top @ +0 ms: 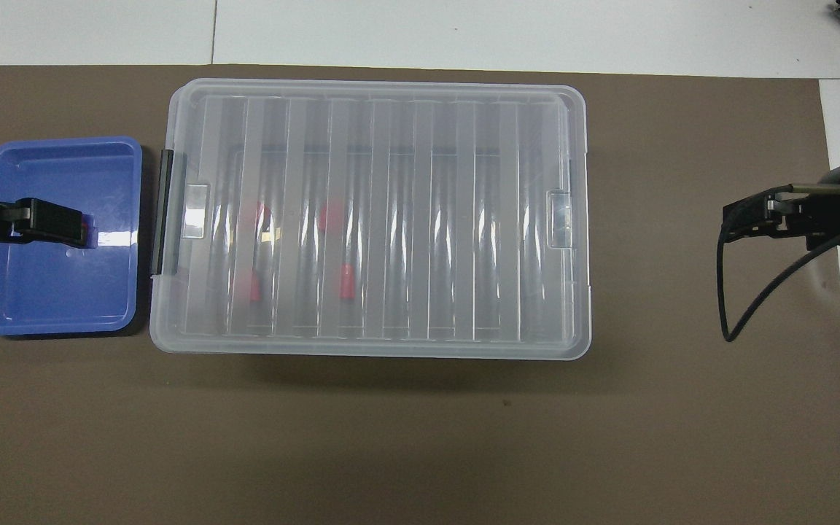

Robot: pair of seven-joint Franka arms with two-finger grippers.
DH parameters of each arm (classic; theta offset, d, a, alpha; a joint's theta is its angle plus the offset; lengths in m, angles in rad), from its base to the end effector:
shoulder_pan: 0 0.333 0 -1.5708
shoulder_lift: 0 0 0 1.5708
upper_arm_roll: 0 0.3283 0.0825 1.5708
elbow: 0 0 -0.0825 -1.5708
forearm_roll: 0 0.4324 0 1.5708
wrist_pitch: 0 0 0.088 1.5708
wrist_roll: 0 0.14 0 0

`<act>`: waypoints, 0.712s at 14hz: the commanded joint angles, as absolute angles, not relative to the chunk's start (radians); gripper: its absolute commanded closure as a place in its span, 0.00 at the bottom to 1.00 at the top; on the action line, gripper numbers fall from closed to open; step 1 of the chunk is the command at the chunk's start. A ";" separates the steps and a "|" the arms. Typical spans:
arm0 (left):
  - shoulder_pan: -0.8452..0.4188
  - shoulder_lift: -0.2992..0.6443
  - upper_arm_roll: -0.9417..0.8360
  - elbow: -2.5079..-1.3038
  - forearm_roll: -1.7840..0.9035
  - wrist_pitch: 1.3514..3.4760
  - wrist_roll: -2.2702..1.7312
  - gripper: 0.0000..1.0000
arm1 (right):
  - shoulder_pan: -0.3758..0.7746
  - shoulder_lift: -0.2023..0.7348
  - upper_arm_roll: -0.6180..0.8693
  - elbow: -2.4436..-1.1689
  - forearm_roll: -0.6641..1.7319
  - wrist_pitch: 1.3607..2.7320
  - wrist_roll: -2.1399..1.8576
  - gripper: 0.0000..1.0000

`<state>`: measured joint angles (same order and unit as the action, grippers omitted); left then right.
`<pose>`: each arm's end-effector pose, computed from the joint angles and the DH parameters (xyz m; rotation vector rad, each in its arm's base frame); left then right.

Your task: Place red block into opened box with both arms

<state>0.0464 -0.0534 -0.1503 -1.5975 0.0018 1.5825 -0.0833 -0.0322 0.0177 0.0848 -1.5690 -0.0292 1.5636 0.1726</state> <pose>0.5850 -0.0629 0.6224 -3.1346 0.0322 -0.0604 0.6061 0.0274 0.5935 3.1057 -0.1864 -0.0308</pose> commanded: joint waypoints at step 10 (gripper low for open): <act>0.055 -0.072 -0.153 -1.621 0.008 1.591 -0.077 0.00 | -0.037 0.000 0.091 -1.592 -0.037 1.591 0.164 0.00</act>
<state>0.0467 -0.0534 -0.1502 -1.5982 0.0018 1.5824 -0.0833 -0.0316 0.0176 0.0854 -1.5691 -0.0292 1.5729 0.1726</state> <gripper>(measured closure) 0.000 0.000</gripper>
